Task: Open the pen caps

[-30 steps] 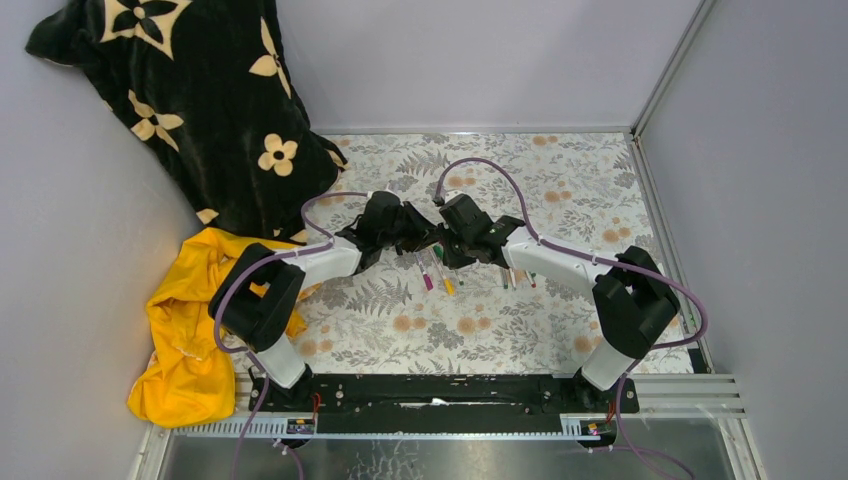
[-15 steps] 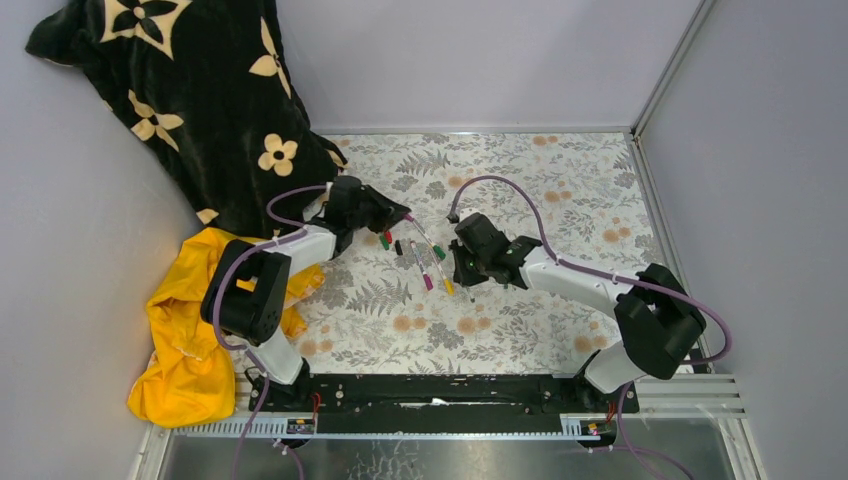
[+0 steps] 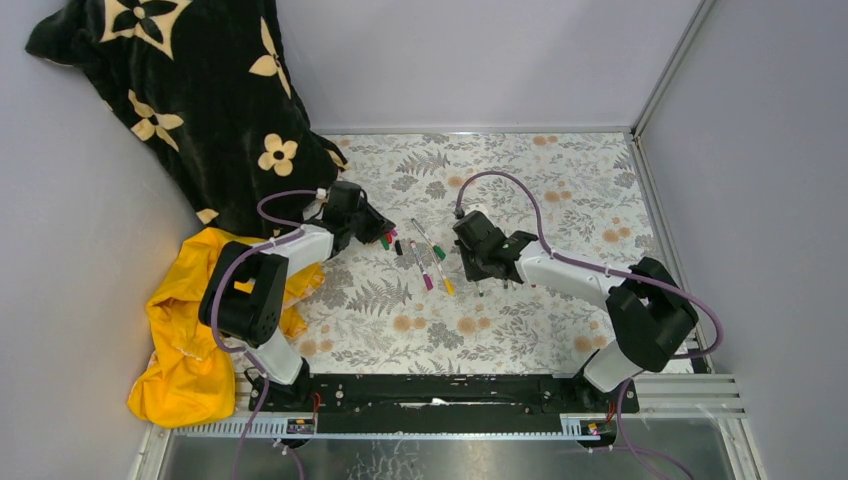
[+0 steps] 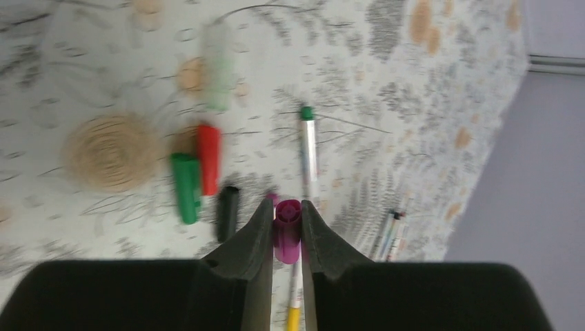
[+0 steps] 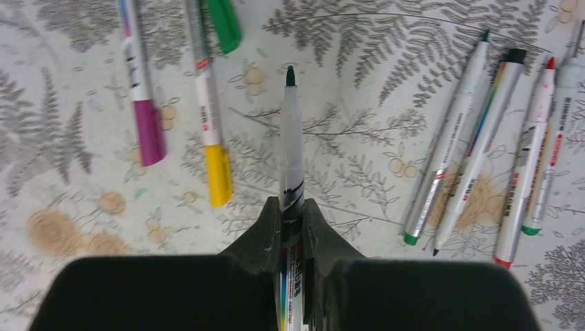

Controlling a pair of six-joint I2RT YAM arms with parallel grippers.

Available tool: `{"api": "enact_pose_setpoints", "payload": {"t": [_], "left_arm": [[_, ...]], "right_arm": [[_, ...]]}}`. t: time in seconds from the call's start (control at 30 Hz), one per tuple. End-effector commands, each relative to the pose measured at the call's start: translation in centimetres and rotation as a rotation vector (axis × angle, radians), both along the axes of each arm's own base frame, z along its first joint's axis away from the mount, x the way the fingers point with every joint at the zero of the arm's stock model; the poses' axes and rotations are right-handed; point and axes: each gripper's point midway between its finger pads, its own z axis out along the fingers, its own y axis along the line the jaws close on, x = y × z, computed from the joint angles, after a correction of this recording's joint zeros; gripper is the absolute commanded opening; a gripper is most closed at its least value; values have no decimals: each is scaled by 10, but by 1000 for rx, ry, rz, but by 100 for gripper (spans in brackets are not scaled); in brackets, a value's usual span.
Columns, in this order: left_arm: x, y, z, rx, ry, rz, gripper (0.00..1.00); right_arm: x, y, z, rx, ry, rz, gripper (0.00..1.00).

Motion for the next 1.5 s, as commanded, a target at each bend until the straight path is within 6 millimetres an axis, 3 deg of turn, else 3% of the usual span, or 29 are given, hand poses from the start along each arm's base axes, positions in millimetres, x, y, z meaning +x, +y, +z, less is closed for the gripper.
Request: {"api": "enact_pose_setpoints", "payload": {"t": [0.0,0.1,0.47,0.77,0.97,1.13,1.47], "left_arm": [[-21,33,-25,168,64,61,1],[-27,39,-34,198,99,73,12],[-37,49,-56,230,156,111,21],[-39,50,-65,234,177,113,35],[-40,50,-64,230,173,115,36],[-39,50,-53,217,146,123,36],[-40,45,-17,158,68,125,36]], "right_arm": [[25,-17,-3,-63,-55,-86,0],[34,-23,-7,-62,-48,-114,0],[48,-42,-33,-100,16,-147,7],[50,-52,-46,-125,35,-165,28],[52,-54,-46,-130,35,-168,38],[57,-54,-31,-126,1,-169,41],[81,-33,31,-94,-83,-116,51]]}}
